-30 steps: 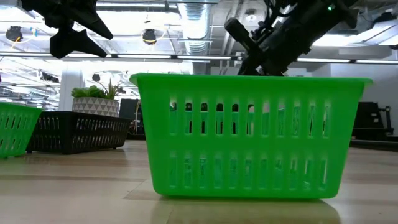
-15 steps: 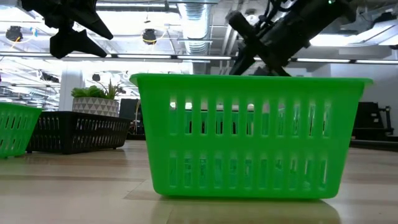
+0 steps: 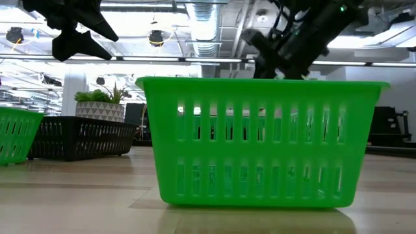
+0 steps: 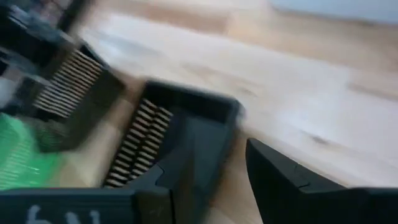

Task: Stack baskets by color
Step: Stack the right black bin on the middle black bin

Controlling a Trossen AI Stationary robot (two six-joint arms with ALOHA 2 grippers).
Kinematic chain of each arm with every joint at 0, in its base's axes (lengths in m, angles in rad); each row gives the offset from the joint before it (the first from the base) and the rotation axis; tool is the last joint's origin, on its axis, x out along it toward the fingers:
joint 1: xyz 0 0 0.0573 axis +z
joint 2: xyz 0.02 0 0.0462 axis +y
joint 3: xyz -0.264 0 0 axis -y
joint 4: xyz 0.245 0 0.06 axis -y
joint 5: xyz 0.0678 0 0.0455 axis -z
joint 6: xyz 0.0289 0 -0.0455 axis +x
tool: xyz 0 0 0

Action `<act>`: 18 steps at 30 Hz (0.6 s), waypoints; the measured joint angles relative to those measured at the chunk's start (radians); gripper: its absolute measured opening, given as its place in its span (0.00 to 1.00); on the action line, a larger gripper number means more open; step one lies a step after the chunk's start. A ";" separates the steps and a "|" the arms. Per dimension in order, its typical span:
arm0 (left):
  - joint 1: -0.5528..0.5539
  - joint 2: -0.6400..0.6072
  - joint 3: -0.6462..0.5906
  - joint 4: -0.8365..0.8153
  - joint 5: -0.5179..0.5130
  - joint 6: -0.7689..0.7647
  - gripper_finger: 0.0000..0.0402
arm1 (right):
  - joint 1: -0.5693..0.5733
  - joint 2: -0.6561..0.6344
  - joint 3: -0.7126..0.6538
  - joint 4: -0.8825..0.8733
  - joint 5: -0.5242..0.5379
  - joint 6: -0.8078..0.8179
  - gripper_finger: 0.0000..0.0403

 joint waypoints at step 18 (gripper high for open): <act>0.000 0.000 0.000 -0.006 -0.009 0.015 0.56 | -0.016 0.156 0.002 0.071 -0.132 0.000 0.39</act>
